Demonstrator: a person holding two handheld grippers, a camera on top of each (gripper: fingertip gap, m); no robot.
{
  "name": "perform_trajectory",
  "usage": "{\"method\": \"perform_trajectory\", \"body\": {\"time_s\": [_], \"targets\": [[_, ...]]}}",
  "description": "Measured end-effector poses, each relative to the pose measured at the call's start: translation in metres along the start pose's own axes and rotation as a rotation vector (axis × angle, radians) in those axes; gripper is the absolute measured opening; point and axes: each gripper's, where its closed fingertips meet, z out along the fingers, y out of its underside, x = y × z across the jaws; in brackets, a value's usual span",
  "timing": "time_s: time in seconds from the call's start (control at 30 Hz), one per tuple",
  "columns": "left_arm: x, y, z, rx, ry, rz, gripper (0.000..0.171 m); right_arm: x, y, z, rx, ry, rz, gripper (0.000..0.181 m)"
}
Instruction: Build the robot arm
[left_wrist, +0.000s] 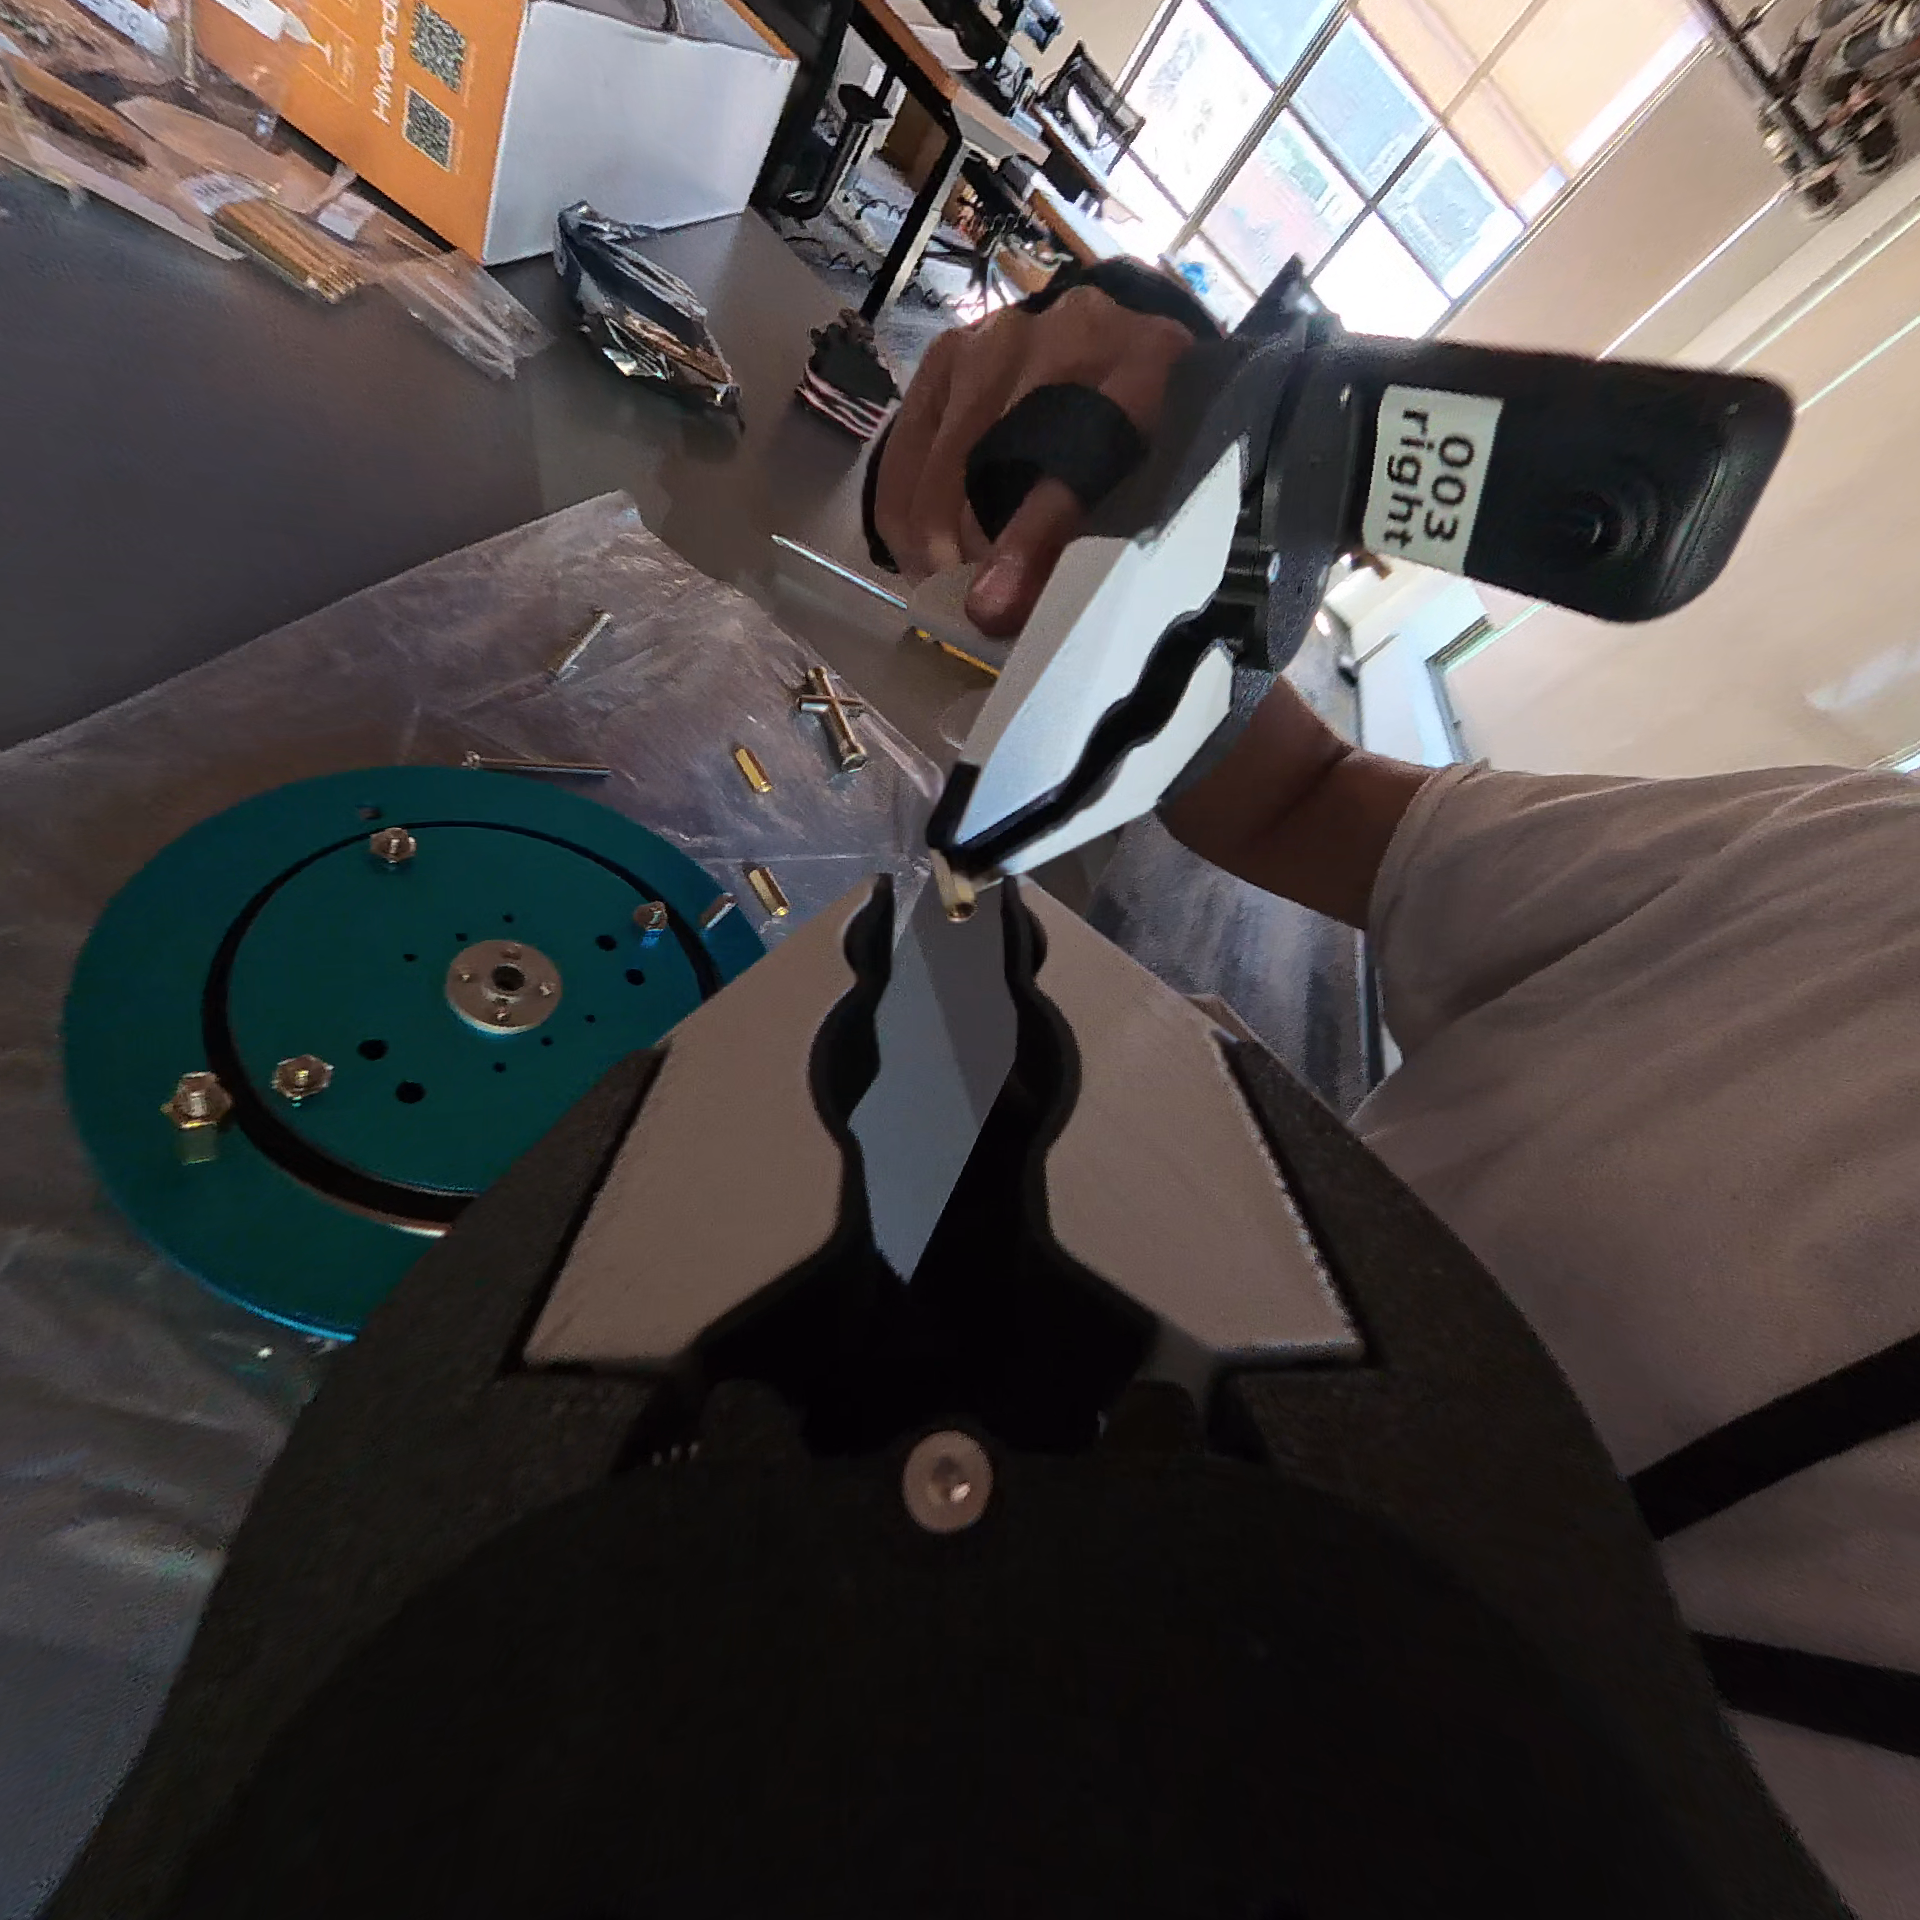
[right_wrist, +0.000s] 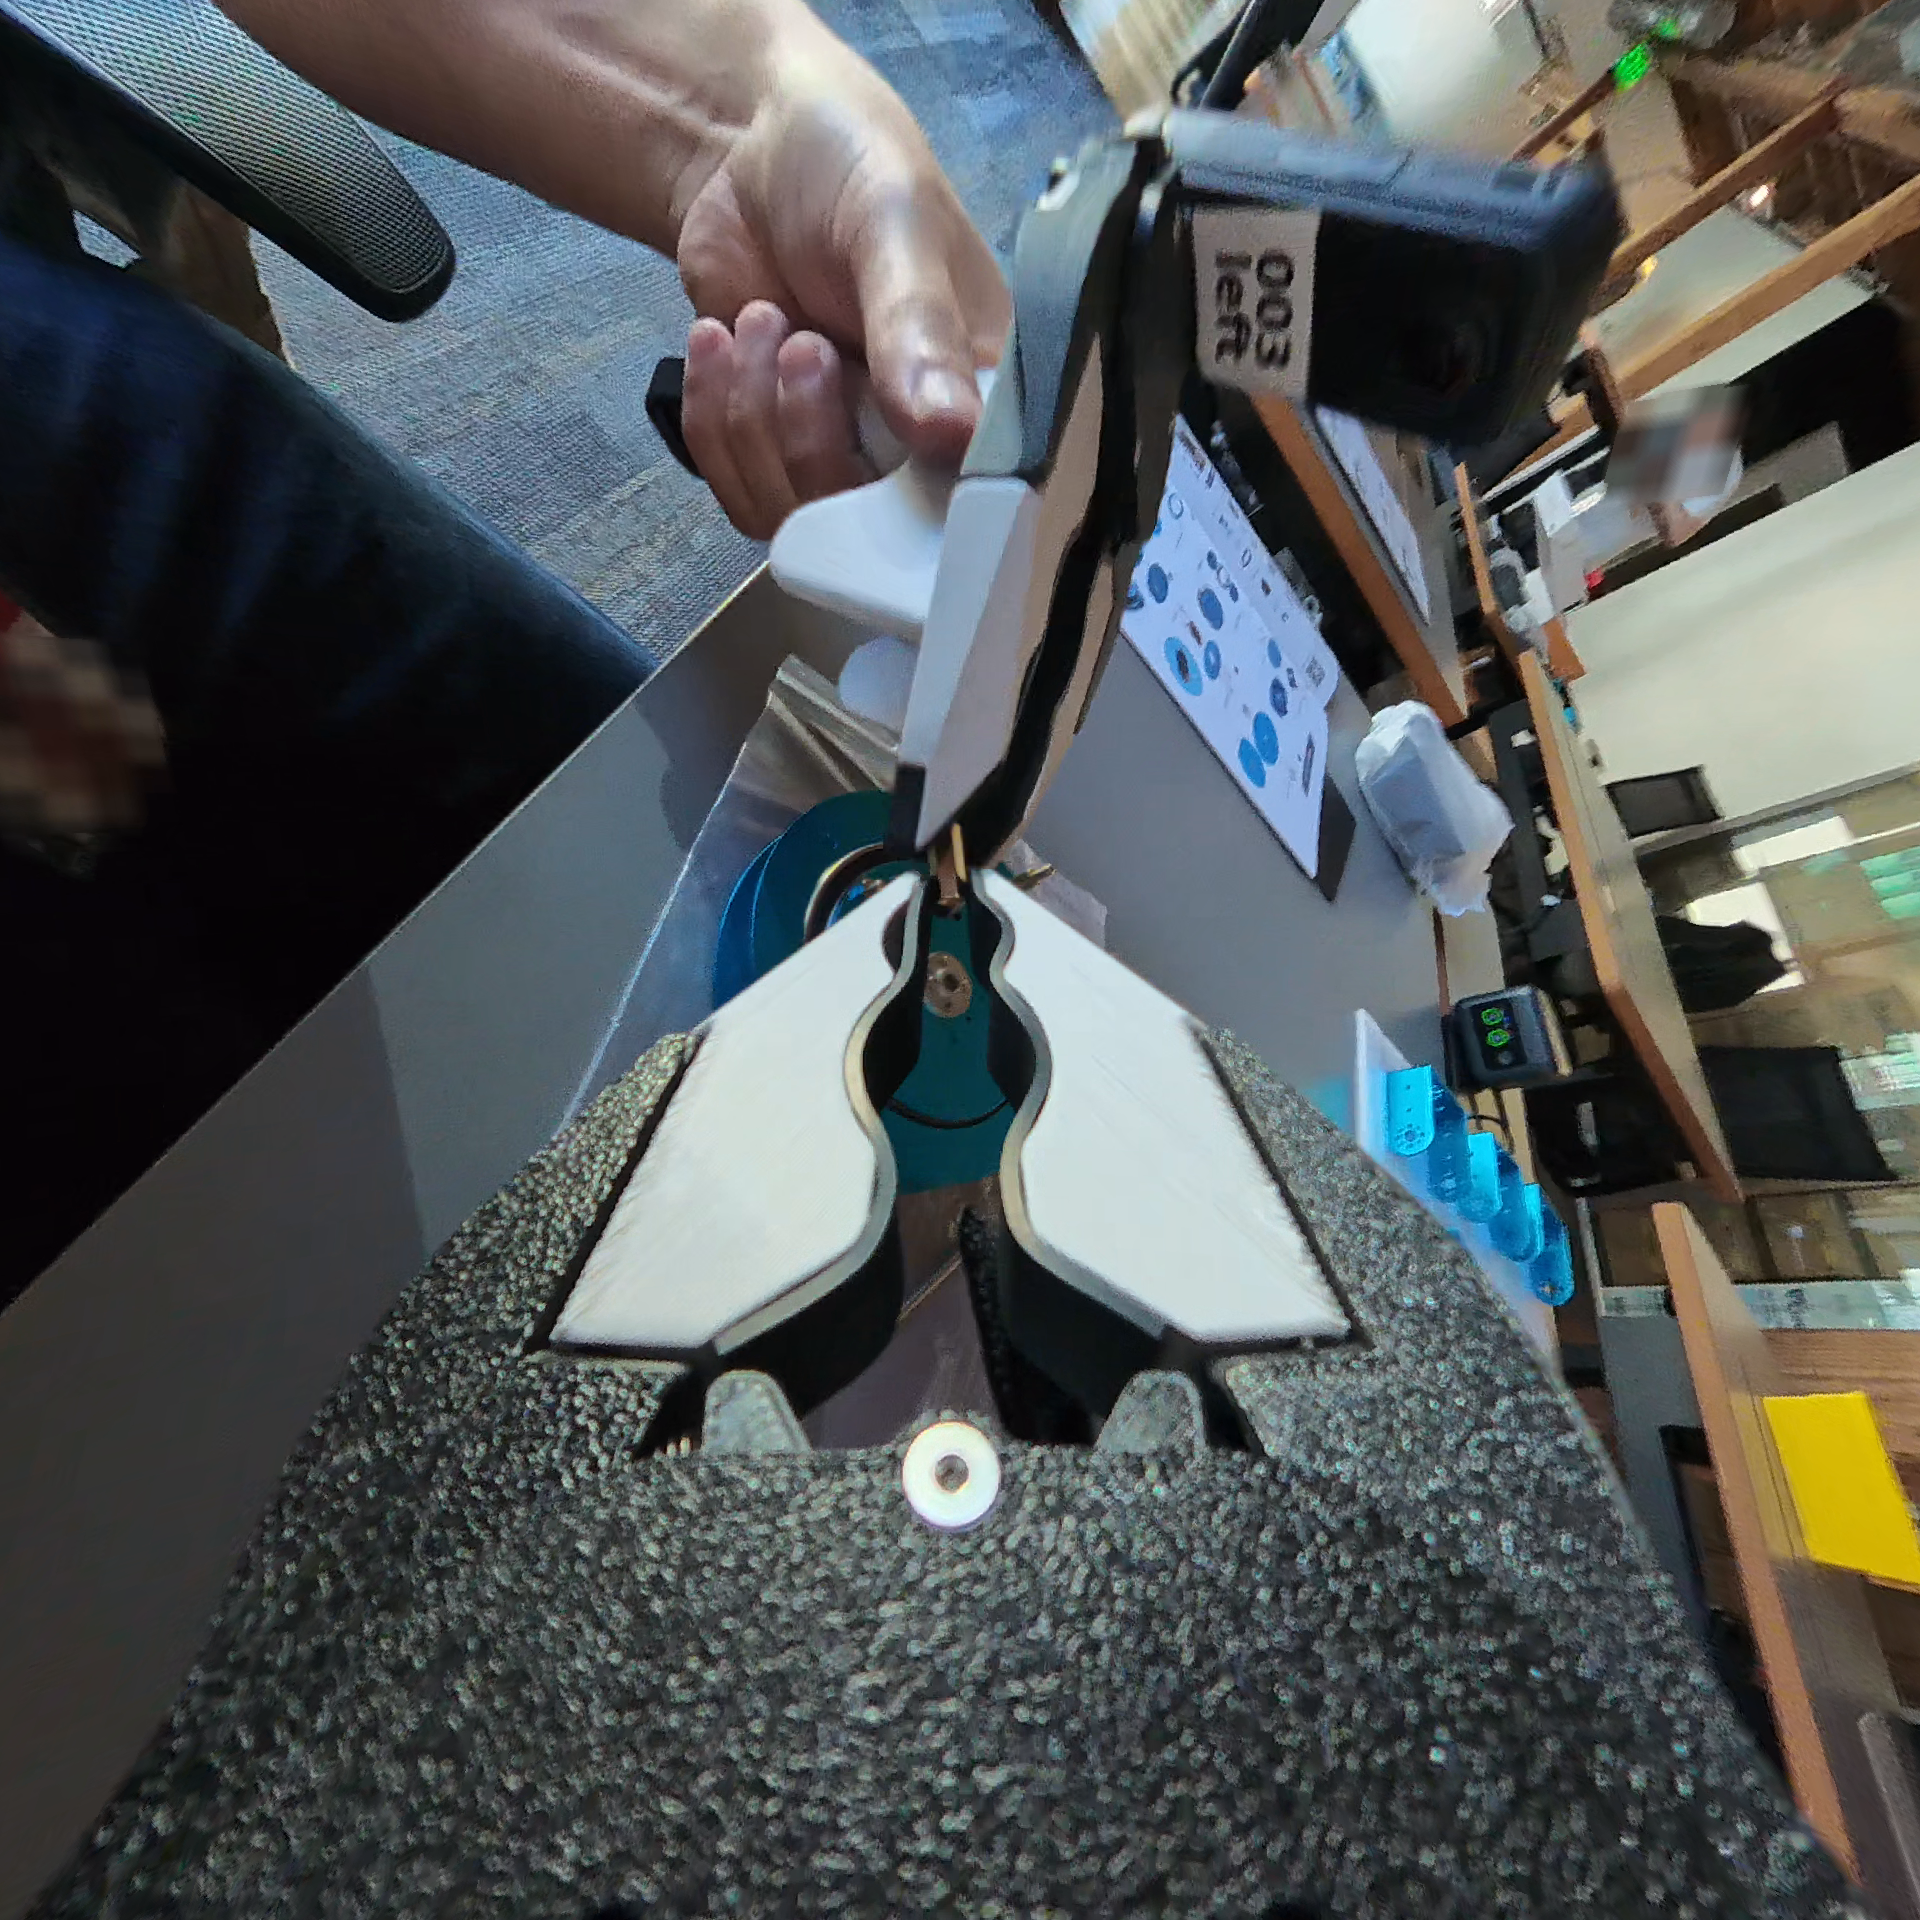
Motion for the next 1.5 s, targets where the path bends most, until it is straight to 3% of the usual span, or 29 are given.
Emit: {"method": "perform_trajectory", "body": {"time_s": [0.07,0.2,0.3,0.37,0.47,0.57,0.6,0.7,0.97,1.03,1.5], "targets": [[0.004,0.0,0.0,0.008,0.057,-0.035,0.006,0.001,-0.002,-0.001,0.008,0.024,-0.043,0.006],[0.011,-0.002,-0.003,0.027,0.121,-0.004,0.004,0.002,-0.01,-0.004,0.073,0.047,-0.034,0.006],[0.018,-0.012,-0.009,0.119,0.125,0.163,0.004,0.009,-0.02,-0.013,0.209,-0.022,0.316,0.001],[0.005,-0.017,-0.01,0.175,-0.052,0.389,0.005,0.015,-0.023,-0.018,0.293,-0.171,0.659,0.021],[-0.002,-0.025,-0.015,0.247,-0.296,0.734,0.005,0.034,-0.017,-0.015,0.357,-0.294,1.072,0.036],[-0.015,-0.028,-0.019,0.223,-0.533,0.945,0.005,0.03,-0.018,-0.009,0.381,-0.48,1.309,0.038],[-0.016,-0.029,-0.02,0.219,-0.575,0.997,0.005,0.03,-0.014,-0.005,0.358,-0.489,1.36,0.03],[-0.017,-0.027,-0.018,0.199,-0.629,1.087,0.005,0.028,-0.007,0.002,0.334,-0.484,1.377,0.015],[-0.016,-0.026,-0.015,0.201,-0.656,1.125,0.005,0.025,-0.002,0.005,0.31,-0.481,1.35,0.008],[-0.017,-0.027,-0.015,0.204,-0.667,1.123,0.005,0.021,0.004,0.011,0.257,-0.461,1.334,0.012],[-0.027,-0.03,-0.009,0.167,-0.774,1.195,0.005,0.026,0.013,0.009,0.276,-0.422,1.365,0.007]]}}
